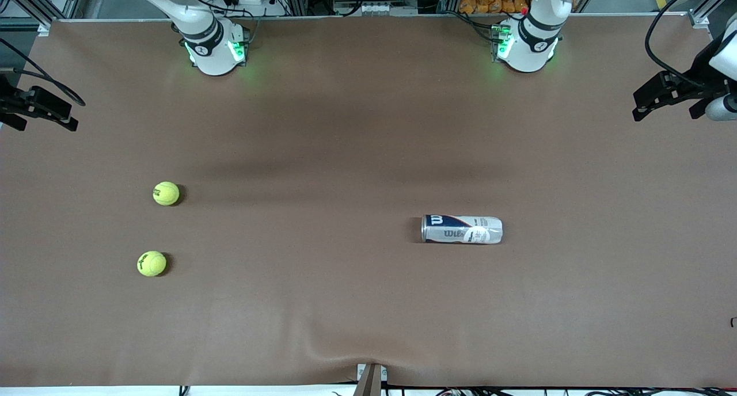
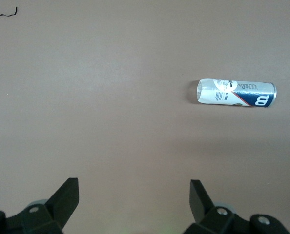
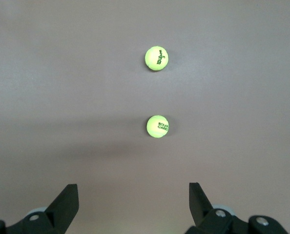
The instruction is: Insert tennis ball vertically with right arm
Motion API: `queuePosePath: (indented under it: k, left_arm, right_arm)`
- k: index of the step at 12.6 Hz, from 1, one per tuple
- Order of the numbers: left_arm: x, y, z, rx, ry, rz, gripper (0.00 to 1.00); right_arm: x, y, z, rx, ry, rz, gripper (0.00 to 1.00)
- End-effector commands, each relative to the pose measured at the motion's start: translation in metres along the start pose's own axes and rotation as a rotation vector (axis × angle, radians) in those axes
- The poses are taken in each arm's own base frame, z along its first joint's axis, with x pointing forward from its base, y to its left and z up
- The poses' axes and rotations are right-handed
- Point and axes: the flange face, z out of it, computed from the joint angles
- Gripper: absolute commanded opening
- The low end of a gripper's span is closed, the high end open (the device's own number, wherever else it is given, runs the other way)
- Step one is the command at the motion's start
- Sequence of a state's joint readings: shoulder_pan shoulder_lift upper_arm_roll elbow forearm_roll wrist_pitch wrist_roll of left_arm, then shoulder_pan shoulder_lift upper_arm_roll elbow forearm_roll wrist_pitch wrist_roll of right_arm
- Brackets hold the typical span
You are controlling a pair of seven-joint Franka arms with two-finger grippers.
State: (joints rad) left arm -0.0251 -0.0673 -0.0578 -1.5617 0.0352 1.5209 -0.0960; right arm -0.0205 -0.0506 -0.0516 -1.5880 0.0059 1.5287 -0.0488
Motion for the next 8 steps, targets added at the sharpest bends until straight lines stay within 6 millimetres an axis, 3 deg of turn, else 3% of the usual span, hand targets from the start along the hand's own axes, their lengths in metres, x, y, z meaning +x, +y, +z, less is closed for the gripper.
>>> queuePosePath:
  k: [1,5,8]
  left_arm:
    - [-0.0021,0.0017,-0.0037,-0.002,-0.007,0.021,1.0]
    - [-0.0018,0.0035,-0.0043,-0.004,-0.005,0.022,1.0]
    - [-0.0018,0.0082,-0.003,-0.002,-0.008,0.031,1.0]
  right_arm:
    - [-0.0028,-0.0026,-0.0071,-0.008,0.013,-0.005,1.0]
    - [-0.0032,0.0015,-0.0044,-0.008,0.002,-0.078,1.0]
    - [-0.0026,-0.006,-0.0002,-0.005,-0.015,-0.093,1.0]
